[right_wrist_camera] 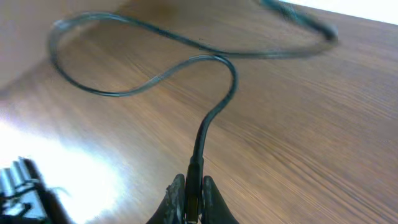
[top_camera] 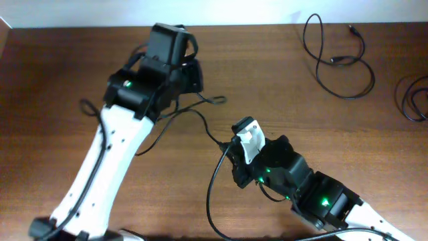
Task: Untangle cables
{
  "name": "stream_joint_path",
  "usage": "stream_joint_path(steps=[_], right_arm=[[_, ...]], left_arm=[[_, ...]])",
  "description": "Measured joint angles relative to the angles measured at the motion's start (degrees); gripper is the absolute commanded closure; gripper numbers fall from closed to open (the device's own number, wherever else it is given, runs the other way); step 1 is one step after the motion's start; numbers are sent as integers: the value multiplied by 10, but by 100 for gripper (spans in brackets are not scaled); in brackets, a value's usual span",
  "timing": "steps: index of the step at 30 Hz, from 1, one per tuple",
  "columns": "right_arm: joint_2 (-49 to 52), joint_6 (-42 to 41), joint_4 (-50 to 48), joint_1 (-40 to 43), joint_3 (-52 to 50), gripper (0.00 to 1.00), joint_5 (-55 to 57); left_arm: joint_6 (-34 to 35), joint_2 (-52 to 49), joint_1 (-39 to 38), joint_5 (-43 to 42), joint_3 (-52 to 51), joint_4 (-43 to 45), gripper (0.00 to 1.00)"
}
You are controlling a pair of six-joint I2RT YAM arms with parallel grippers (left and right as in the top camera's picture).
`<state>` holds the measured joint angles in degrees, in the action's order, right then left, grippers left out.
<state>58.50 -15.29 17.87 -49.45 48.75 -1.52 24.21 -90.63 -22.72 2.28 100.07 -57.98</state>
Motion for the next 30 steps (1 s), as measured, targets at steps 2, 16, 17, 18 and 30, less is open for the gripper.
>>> stream_joint_path(steps=[2, 16, 17, 18, 30], right_arm=[[-2, -28, -28, 0, 0, 96, -9], [4, 43, -49, 0, 0, 71, 122], [5, 48, -44, 0, 0, 63, 122], [9, 60, -40, 0, 0, 57, 116], [170, 187, -89, 0, 0, 84, 75]], left_arm=[[-26, -33, 0, -86, 0, 1, 100], [-267, -46, 0, -197, 0, -111, 100], [-274, -46, 0, -197, 0, -111, 100], [-282, -46, 0, -197, 0, -111, 100], [-320, -46, 0, -201, 0, -112, 100]])
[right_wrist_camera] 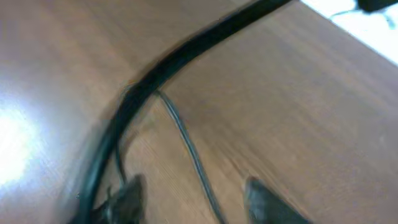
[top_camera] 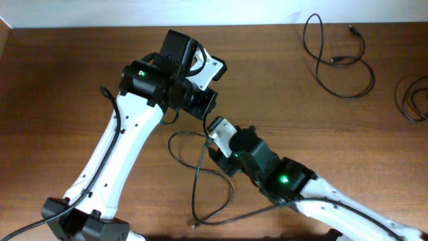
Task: Untangle cables
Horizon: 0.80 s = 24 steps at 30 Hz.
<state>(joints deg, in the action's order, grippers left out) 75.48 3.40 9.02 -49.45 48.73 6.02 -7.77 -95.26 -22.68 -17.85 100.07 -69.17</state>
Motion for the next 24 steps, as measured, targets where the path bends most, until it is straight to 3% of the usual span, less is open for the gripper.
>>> stream_joint_path(steps=[1, 2, 7, 12, 18, 19, 20, 21, 22, 24], right_arm=[[20, 1, -21, 0, 0, 94, 8], [41, 4, -36, 0, 0, 96, 15], [85, -30, -56, 15, 6, 96, 28], [75, -51, -26, 94, 15, 96, 14], [52, -52, 30, 210, 17, 96, -93], [52, -52, 30, 216, 17, 96, -104], [52, -52, 30, 220, 17, 96, -116], [51, -53, 30, 221, 17, 96, -122], [49, -55, 35, 223, 19, 96, -126], [40, -61, 59, 245, 34, 96, -110]], left_arm=[[-1, 0, 1, -2, 0, 0, 100], [-2, 0, 6, -4, 0, 4, 100], [10, 26, 102, -38, -1, 22, 100], [81, 38, 234, -70, -2, 54, 100], [104, 38, 301, -92, -2, 61, 100], [104, 38, 303, -90, -2, 63, 88], [104, 38, 304, -89, -2, 64, 68], [106, 38, 304, -85, -2, 64, 39], [108, 38, 305, -79, -2, 64, 1], [106, 38, 314, -52, -2, 65, 1]])
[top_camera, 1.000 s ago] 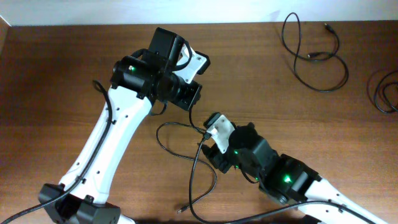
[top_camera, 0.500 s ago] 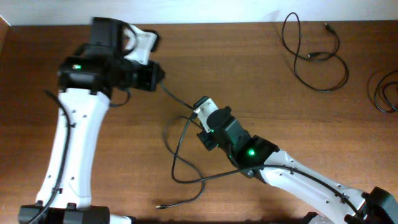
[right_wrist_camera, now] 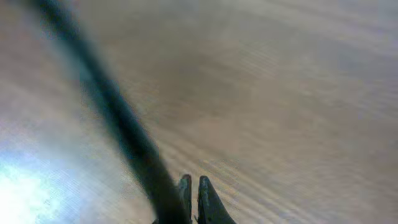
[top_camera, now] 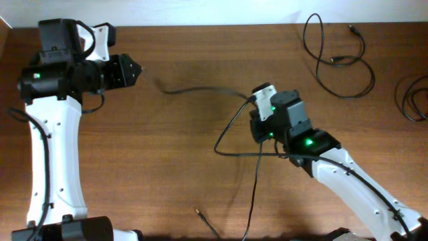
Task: Untangle cables
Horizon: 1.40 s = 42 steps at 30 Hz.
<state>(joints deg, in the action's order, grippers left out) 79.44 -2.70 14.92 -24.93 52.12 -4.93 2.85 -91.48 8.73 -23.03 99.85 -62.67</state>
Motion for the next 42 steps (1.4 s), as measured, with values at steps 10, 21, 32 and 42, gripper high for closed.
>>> stream_joint_path(steps=[10, 21, 32, 42], right_arm=[[-44, 24, 170, 270, 306, 96, 135], [-50, 122, 213, 489, 363, 96, 257], [14, 28, 83, 489, 341, 96, 433], [11, -171, 374, 489, 313, 96, 497]], left_arm=[[16, -4, -113, 21, 0, -1, 1], [16, -4, -127, 21, 0, 0, 1], [16, -5, -127, 21, 0, 0, 1], [16, -5, -127, 23, 0, -1, 1]])
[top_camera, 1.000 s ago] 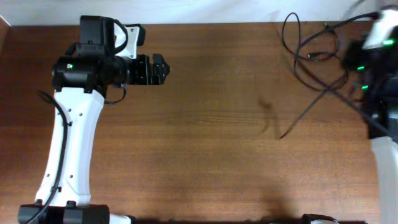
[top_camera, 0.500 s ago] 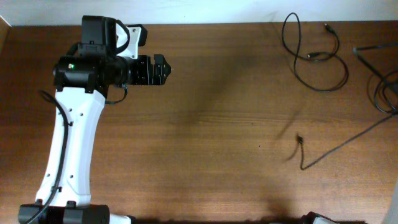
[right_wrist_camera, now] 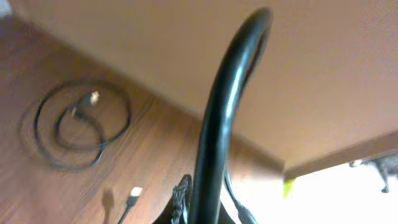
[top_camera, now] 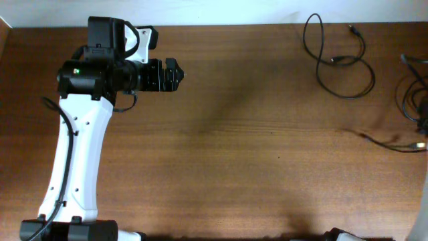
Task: Untangle cables
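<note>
In the right wrist view a thick black cable (right_wrist_camera: 217, 124) rises from my right gripper (right_wrist_camera: 198, 214), which looks shut on it; the cable hides most of the jaws. A thin cable with a pale USB plug (right_wrist_camera: 133, 193) lies on the table below. Overhead, that thin cable (top_camera: 384, 142) trails in from the right edge, and the right arm is out of that frame. My left gripper (top_camera: 175, 73) hovers at the upper left, open and holding nothing, far from any cable.
A loosely coiled black cable (top_camera: 338, 60) lies at the back right, and a coil (right_wrist_camera: 74, 127) also shows in the right wrist view. Another cable bundle (top_camera: 409, 90) sits at the right edge. The brown wooden table (top_camera: 234, 154) fills the view.
The right arm has left the table's middle and is past the right edge overhead. The cable from the middle now lies at the right edge. My left gripper has shifted right and now stands open.
Both grippers were at a tangle left of centre, the right shut on a cable end. Then they stood close together, the right one open. Then the left was far left, with a cable lying between it and the right gripper. Now the middle holds no cable.
</note>
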{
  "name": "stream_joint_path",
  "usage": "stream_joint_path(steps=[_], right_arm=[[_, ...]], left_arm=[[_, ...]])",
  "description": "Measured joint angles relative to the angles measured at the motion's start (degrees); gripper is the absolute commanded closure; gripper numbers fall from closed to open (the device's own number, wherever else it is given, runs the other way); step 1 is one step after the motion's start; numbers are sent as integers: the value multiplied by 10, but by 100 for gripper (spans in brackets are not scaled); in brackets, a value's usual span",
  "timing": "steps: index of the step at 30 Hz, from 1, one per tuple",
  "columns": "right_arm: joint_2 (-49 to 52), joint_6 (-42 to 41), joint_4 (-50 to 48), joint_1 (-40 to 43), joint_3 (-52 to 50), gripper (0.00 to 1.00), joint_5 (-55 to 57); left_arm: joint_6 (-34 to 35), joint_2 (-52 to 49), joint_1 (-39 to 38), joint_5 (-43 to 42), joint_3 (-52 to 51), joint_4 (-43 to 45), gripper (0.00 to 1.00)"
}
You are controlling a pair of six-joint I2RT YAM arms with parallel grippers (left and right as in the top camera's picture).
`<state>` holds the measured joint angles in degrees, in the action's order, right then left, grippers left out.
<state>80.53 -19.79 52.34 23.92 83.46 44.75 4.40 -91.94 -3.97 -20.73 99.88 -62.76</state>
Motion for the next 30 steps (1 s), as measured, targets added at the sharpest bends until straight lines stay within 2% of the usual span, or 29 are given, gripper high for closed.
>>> stream_joint_path(steps=[3, 7, 11, 12, 13, 16, 17, 18, 24, 28, 30], right_arm=[[51, -104, 3, 0, -67, 96, -74], [116, -147, -7, 0, -131, 96, -124], [168, -162, -14, 0, -151, 96, -134], [173, -162, -15, 0, -151, 81, -134], [175, -163, -16, 0, -151, 47, -134], [175, -164, -20, 0, -151, 23, -141], [175, -159, -18, 0, -150, 6, -150], [175, -143, -16, 0, -146, 2, -163], [170, -79, 45, 0, -19, 2, -267], [165, 92, -6, -15, 11, 1, -516], [166, 141, -28, -51, 9, 0, -596]], left_arm=[[0, 0, 0, 0, 0, 0, 1], [0, 0, 0, 0, 0, 0, 1], [0, 0, 0, 0, 0, 0, 1], [0, 0, 0, 0, 0, 0, 1], [0, 0, 0, 0, 0, 0, 1], [0, 0, 0, 0, 0, 0, 1], [0, 0, 0, 0, 0, 0, 1], [0, 0, 0, 0, 0, 0, 1], [0, 0, 0, 0, 0, 0, 1], [0, 0, 0, 0, 0, 0, 1], [0, 0, 0, 0, 0, 0, 1]])
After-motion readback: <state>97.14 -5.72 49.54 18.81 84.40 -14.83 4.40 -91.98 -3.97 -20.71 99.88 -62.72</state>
